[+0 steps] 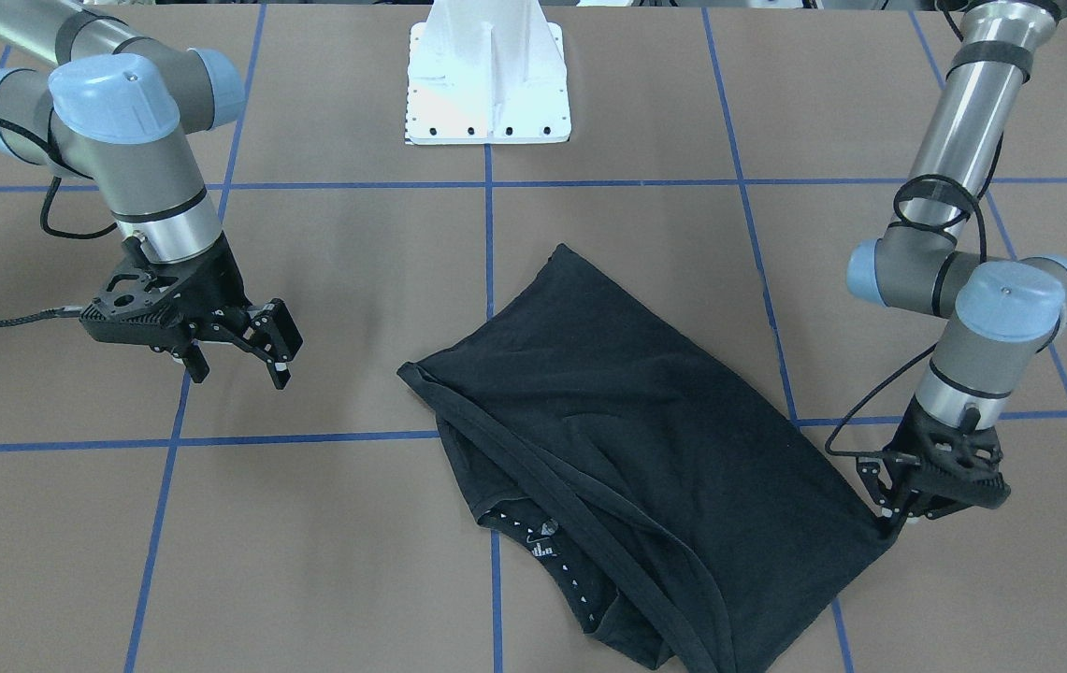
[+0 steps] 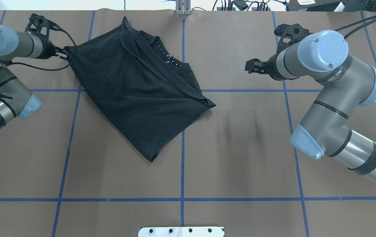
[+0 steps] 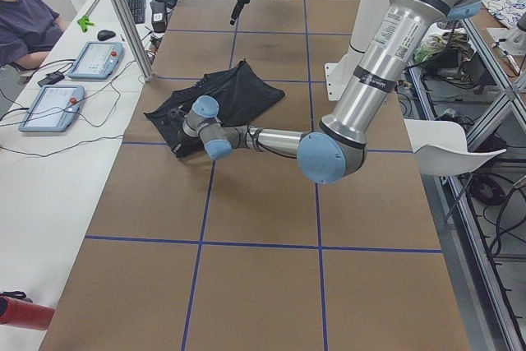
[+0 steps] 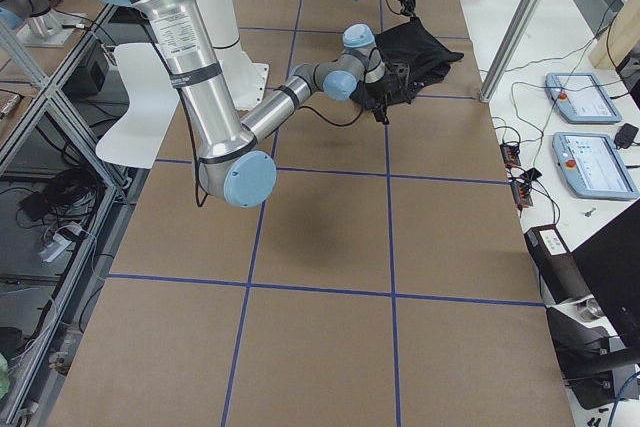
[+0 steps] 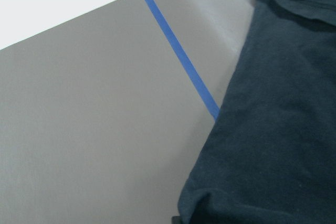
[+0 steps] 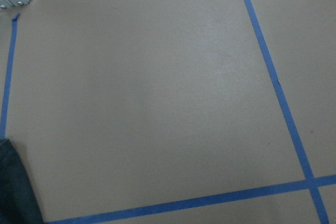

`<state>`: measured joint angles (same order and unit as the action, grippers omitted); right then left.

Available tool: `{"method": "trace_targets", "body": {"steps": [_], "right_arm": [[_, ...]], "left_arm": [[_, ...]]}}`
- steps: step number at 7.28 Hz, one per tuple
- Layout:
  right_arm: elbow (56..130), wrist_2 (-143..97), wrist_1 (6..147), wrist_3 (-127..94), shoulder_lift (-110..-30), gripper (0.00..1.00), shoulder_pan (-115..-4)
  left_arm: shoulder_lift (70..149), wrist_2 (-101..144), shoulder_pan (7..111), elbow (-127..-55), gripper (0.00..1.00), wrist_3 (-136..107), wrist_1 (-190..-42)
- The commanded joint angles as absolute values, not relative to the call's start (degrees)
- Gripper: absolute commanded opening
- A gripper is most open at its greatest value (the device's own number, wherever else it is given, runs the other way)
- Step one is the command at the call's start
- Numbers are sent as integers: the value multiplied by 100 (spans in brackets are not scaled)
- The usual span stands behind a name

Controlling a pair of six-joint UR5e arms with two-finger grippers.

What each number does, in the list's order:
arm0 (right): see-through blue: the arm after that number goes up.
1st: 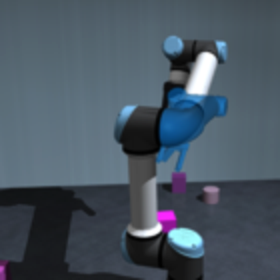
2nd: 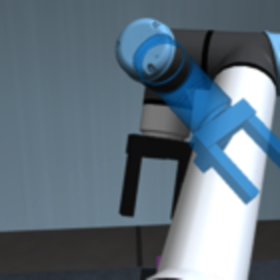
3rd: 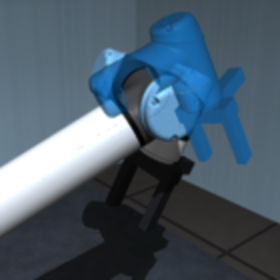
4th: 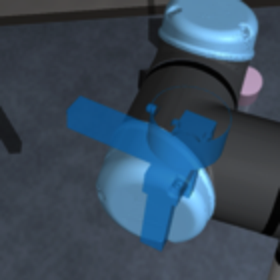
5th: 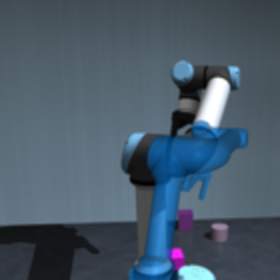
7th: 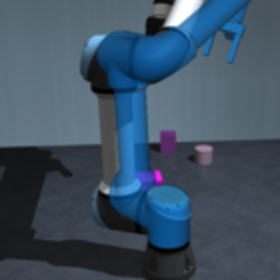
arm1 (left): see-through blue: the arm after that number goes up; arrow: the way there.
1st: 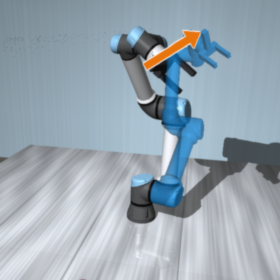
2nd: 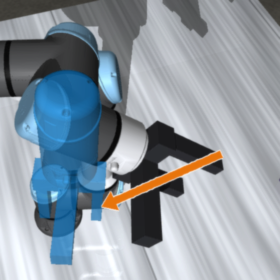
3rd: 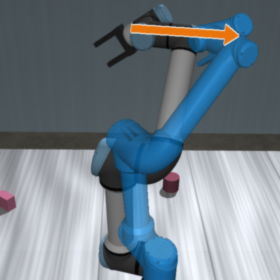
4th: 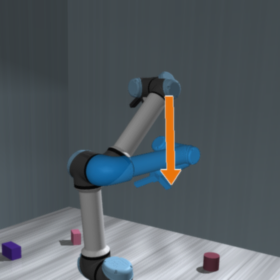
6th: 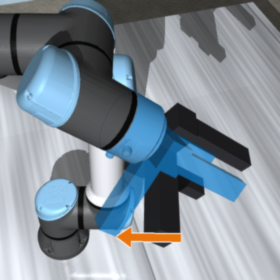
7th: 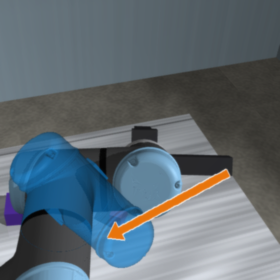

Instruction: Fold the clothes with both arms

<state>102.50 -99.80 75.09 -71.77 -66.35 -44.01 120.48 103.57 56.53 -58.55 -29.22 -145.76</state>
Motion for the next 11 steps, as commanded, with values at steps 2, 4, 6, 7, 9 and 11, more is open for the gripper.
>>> {"method": "trace_targets", "body": {"steps": [2,4,6,7,9,11], "right_arm": [[10169,-9958,7506,-7198,-6540,100,-4202],[9855,-9923,7488,-7277,-6182,100,-4105],[8322,-9557,7366,-7767,-4701,100,-3877],[7601,-9441,6695,-7961,-4363,100,-3763],[6343,-9011,5706,-8191,-3765,100,-3587],[6082,-8861,5695,-8235,-3604,98,-3446]], "left_arm": [[12226,10837,6213,-5537,100,-2076,-14844],[12086,11456,6520,-5730,100,-1750,-14853],[11621,11522,6504,-6334,100,-1828,-14845],[11584,11531,6504,-6363,100,-1915,-14853],[11584,11522,6504,-6416,100,-1995,-14862],[11505,11531,6469,-6495,100,-2223,-14862]]}}
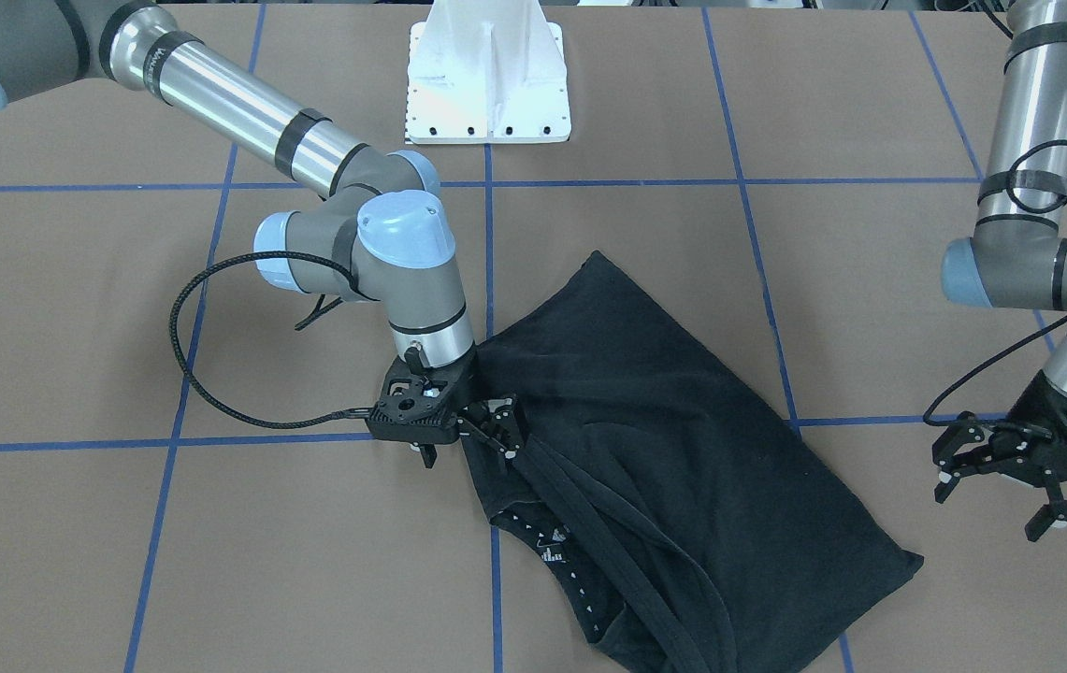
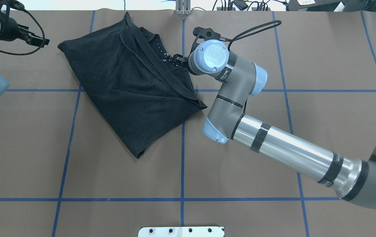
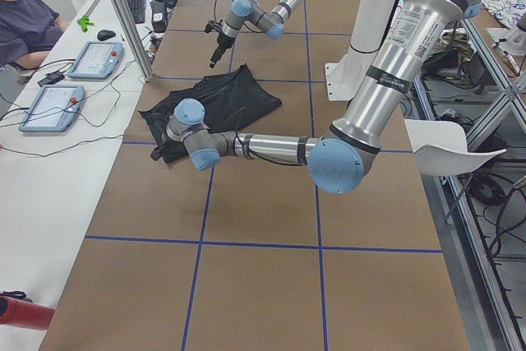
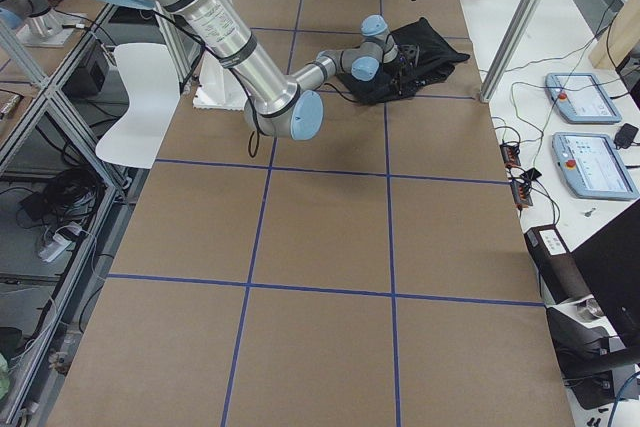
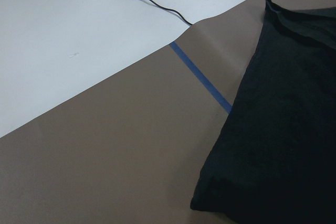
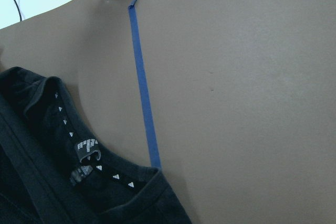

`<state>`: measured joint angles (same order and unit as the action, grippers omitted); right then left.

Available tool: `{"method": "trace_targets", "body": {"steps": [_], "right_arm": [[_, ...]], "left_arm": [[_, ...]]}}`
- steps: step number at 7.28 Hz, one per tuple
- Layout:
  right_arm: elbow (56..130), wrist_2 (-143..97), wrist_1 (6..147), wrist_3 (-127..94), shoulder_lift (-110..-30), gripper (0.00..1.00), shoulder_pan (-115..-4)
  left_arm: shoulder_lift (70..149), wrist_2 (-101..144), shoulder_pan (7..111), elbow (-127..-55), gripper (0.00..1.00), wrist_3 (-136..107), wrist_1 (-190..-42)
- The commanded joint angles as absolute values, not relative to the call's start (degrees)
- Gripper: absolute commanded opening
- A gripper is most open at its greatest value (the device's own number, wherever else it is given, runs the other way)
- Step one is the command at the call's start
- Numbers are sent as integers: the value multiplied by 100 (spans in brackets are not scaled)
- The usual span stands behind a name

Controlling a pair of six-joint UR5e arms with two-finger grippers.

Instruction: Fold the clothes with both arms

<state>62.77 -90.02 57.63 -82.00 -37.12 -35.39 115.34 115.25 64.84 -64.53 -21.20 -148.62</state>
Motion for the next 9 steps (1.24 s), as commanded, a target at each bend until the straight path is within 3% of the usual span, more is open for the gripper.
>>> {"method": "trace_targets", "body": {"steps": [1,3,6,8,9], "right_arm": [[5986,-8842,5643,-8235,-3604,95,-3437],[4989,-8754,5021,-8227,-3158,90,-3428],[4817,-8658,5036,-8183,-3094,73,-3419],[4782,-8648,5036,-8183,-3094,56,-3393],[4781,-8657,5036,-8183,-3085,39,-3393]], "left_arm": [[11487,11531,6469,-6504,100,-2224,-14862],[11435,11531,6469,-6565,100,-2224,-14862],[11374,11531,6469,-6618,100,-2232,-14871],[11364,11531,6469,-6645,100,-2232,-14862],[11364,11531,6469,-6645,100,-2232,-14862]]}}
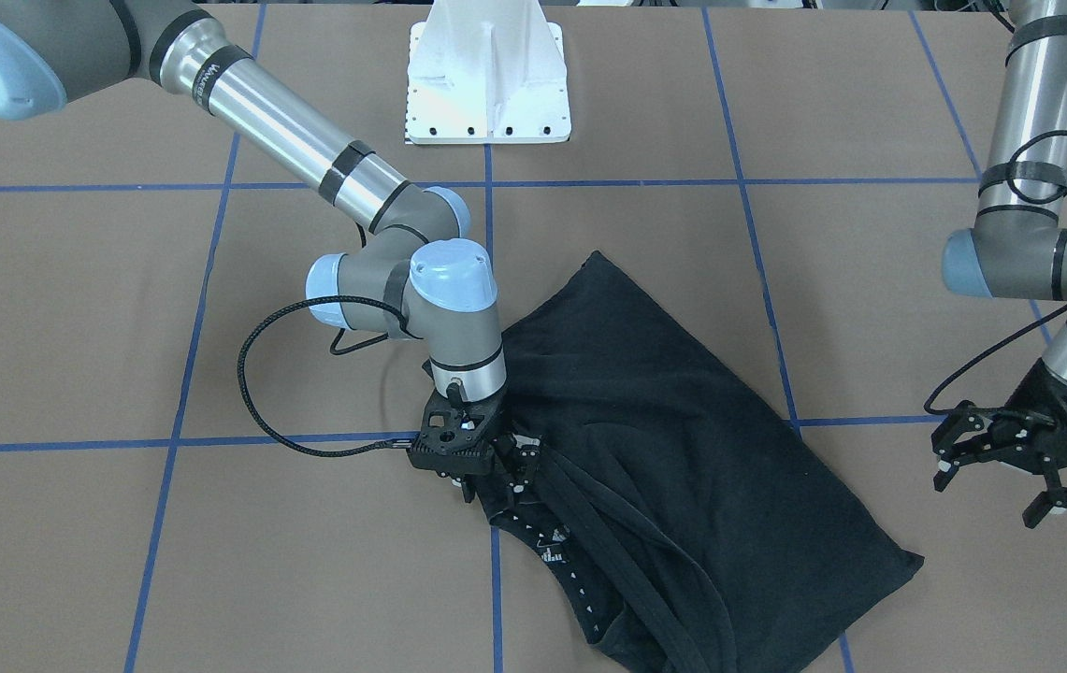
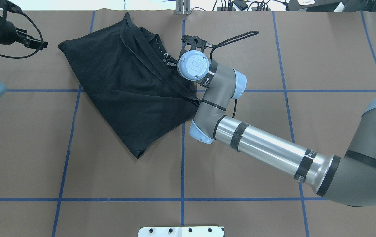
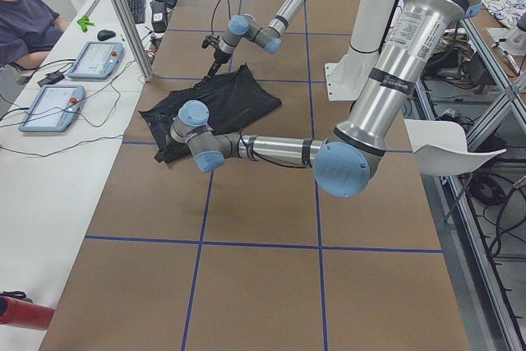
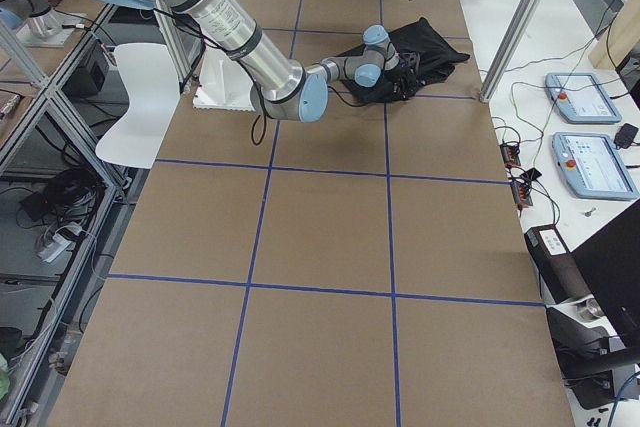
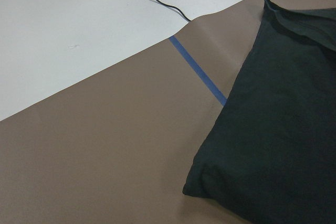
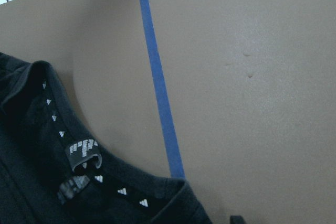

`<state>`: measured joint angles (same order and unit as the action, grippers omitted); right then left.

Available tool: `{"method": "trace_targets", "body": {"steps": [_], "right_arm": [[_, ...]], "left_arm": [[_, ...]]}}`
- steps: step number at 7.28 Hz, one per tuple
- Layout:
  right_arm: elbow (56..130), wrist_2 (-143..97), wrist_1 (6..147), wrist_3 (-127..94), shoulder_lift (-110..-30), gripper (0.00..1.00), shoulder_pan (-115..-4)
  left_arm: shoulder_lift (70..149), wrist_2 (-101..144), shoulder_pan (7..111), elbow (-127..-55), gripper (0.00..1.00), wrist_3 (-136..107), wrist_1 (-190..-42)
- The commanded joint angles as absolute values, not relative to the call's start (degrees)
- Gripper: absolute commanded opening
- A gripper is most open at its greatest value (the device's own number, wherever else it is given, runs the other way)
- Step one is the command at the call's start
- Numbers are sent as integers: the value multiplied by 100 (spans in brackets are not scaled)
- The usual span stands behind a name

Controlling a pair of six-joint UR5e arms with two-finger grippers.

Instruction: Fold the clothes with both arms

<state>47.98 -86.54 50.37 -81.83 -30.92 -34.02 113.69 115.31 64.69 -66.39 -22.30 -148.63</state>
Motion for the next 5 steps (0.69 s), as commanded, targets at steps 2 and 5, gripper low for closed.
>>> {"method": "trace_targets", "body": {"steps": [2,5], "right_arm": [[4781,-8649,5036,-8183,-3067,0,-3393],[4964,-8718,5106,-8200,-2971,0,-3454]], "left_arm": [[11364,11531,6469,-6645,100,-2232,-14862],[11364,11531,6460,-6636,100,-2232,-14862]]}}
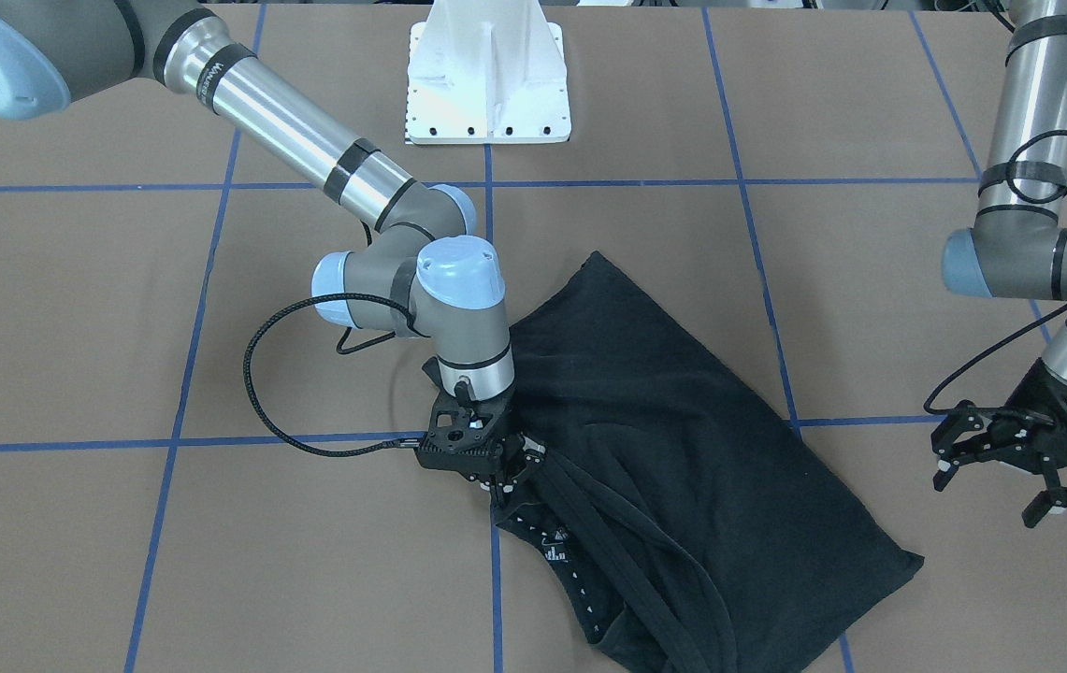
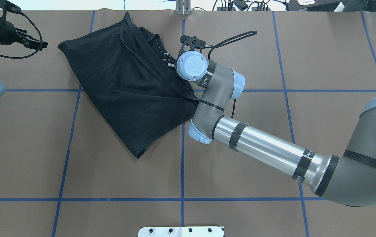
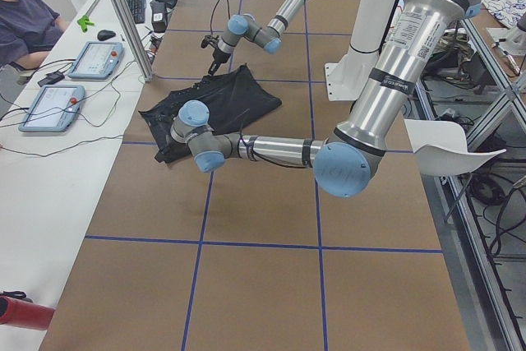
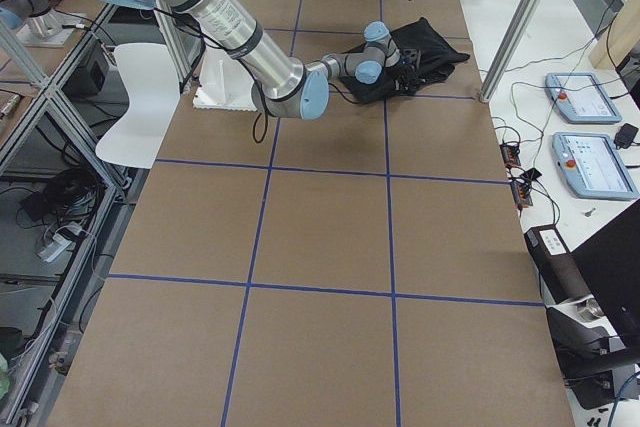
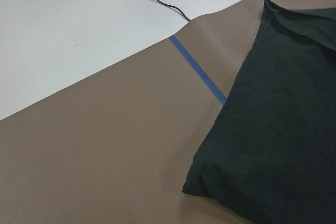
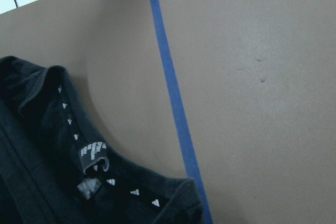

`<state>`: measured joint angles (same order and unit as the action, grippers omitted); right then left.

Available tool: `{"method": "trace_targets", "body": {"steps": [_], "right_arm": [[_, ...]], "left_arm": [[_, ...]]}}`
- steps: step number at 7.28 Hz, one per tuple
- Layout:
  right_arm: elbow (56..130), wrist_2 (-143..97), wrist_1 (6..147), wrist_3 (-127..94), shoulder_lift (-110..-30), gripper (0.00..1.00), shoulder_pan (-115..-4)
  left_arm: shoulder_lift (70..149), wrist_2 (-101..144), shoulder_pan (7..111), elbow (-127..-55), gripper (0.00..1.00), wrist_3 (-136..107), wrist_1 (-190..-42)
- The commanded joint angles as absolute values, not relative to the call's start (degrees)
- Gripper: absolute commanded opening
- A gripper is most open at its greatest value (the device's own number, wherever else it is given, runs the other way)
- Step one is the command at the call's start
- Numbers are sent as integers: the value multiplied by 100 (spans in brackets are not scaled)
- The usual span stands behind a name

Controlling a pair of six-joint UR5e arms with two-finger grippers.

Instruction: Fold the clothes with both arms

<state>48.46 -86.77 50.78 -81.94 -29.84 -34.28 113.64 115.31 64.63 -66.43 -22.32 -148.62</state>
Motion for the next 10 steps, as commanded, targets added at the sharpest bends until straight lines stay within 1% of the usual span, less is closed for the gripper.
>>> {"method": "trace_targets", "body": {"steps": [1,2,3,4,5,7,9,10], "right_arm": [[5366,-8788,5376,-8191,-3110,0,-3402],[6266,-8824,5823,-8191,-3616,0,-3271],[7232,-8746,5949,-8226,-4369,0,-3122],[7912,-8562,5959,-8253,-4986,0,-3024],[8337,-8421,5959,-8262,-5375,0,-2841],[9014,-8088,6107,-8506,-5834,0,-2367],[9752,-7692,6878,-8788,-5950,0,-1883],[9834,-7656,6986,-8806,-5950,0,-1829]], "left_arm": [[11364,11523,6460,-6644,100,-2232,-14862],[11364,11522,6460,-6645,100,-2232,-14862],[11364,11522,6460,-6645,100,-2241,-14862],[11364,11531,6460,-6645,100,-2241,-14862],[11364,11531,6460,-6645,100,-2241,-14862],[11373,11531,6460,-6653,100,-2285,-14862],[11373,11531,6451,-6662,100,-2382,-14862],[11373,11531,6451,-6671,100,-2382,-14862]]}}
